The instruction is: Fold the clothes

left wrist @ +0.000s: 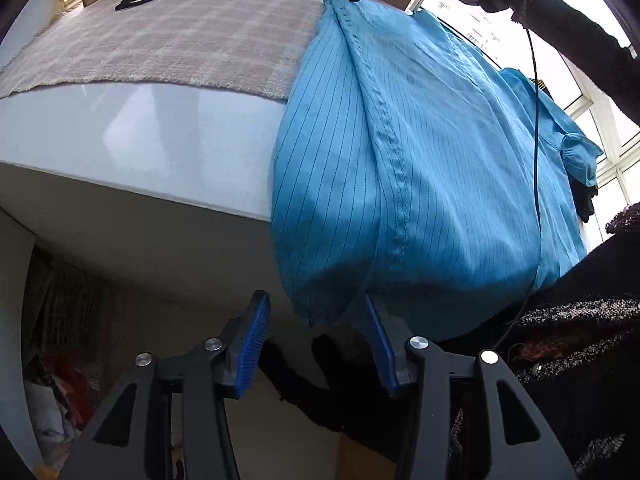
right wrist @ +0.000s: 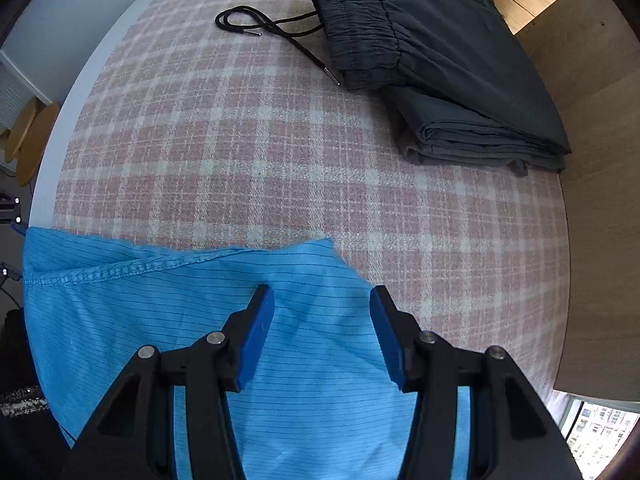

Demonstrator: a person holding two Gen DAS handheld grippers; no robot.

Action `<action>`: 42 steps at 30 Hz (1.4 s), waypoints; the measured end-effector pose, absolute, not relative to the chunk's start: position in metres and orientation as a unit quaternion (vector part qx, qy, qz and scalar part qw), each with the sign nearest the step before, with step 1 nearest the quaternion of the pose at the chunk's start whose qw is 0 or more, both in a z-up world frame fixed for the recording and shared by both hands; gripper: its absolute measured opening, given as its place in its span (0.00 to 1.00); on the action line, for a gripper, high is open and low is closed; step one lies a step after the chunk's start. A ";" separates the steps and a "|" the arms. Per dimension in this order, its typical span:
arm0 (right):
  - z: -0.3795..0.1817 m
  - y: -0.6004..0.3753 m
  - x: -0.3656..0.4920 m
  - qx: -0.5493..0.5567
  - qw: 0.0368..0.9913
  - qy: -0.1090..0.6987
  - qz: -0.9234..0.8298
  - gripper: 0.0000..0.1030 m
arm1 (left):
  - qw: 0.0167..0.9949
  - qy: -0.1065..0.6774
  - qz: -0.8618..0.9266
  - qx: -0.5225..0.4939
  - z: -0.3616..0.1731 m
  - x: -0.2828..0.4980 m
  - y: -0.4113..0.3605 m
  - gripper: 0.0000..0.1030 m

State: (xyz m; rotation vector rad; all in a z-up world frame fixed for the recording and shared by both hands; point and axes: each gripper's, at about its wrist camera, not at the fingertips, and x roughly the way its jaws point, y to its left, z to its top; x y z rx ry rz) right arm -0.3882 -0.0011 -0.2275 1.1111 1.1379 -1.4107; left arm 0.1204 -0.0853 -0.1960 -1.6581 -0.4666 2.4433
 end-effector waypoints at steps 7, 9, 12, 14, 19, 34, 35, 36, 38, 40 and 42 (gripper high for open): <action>-0.246 -0.036 -0.382 0.466 0.499 0.490 -0.543 0.51 | 0.094 -0.145 0.810 -0.560 -0.201 0.116 -0.079 0.44; -0.246 -0.034 -0.376 0.461 0.504 0.491 -0.541 0.49 | 0.087 -0.154 0.813 -0.555 -0.198 0.119 -0.081 0.44; -0.243 -0.031 -0.370 0.462 0.503 0.483 -0.549 0.17 | 0.067 -0.150 0.820 -0.549 -0.189 0.127 -0.076 0.44; -0.241 -0.032 -0.368 0.463 0.503 0.475 -0.554 0.11 | 0.066 -0.150 0.824 -0.543 -0.183 0.130 -0.071 0.44; -0.237 -0.034 -0.362 0.465 0.502 0.460 -0.566 0.08 | 0.097 -0.157 0.829 -0.527 -0.174 0.128 -0.056 0.44; -0.236 -0.026 -0.328 0.464 0.491 0.458 -0.578 0.08 | 0.146 -0.160 0.822 -0.527 -0.195 0.105 -0.057 0.01; -0.234 -0.024 -0.328 0.464 0.491 0.455 -0.581 0.07 | 0.139 -0.157 0.823 -0.527 -0.192 0.106 -0.060 0.01; -0.233 -0.023 -0.327 0.463 0.491 0.452 -0.583 0.07 | 0.135 -0.157 0.824 -0.528 -0.190 0.106 -0.062 0.01; -0.231 -0.018 -0.326 0.466 0.490 0.445 -0.588 0.06 | 0.118 -0.154 0.830 -0.522 -0.184 0.110 -0.072 0.01; -0.231 -0.006 -0.365 0.469 0.487 0.444 -0.589 0.06 | 0.106 -0.152 0.825 -0.534 -0.192 0.105 -0.069 0.03; -0.230 0.002 -0.399 0.471 0.484 0.444 -0.589 0.06 | 0.088 -0.138 0.816 -0.554 -0.203 0.098 -0.064 0.15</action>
